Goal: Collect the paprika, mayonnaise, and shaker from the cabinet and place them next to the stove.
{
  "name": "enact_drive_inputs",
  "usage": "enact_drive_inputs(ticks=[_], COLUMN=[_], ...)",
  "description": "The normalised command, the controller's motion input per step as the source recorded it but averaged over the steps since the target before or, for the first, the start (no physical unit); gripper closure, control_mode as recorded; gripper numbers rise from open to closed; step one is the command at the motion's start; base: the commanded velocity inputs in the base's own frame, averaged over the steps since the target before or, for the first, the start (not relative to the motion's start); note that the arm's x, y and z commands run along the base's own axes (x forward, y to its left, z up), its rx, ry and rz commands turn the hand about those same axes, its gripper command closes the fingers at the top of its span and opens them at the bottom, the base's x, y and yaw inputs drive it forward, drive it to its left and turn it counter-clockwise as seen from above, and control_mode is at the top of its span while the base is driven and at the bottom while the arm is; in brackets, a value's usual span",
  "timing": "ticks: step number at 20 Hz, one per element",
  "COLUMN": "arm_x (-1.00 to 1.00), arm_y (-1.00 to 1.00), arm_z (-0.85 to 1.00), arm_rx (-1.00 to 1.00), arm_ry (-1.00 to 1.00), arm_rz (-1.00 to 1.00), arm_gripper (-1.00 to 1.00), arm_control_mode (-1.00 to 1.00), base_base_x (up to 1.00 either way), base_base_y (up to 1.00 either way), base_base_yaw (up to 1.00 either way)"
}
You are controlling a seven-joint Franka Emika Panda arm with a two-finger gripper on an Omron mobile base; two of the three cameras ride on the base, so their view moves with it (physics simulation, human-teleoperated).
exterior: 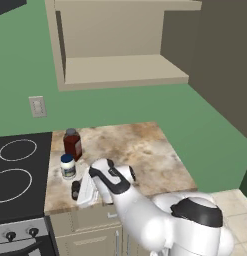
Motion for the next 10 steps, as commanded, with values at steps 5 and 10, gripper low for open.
enact_drive_inputs(ticks=[5, 10], arm_x=[0.15, 0.1], arm_y=[0.0, 0.01], arm_z=[-0.18, -0.15], arm_rx=[0.04, 0.04], arm_ry=[0.0, 0.0], arm_rz=[0.05, 0.04], arm_gripper=[1.0, 1.0], arm_control_mode=[-1.0, -1.0], base_base_x=[0.0, 0.0], base_base_y=[0.0, 0.0], base_base_yaw=[0.0, 0.0])
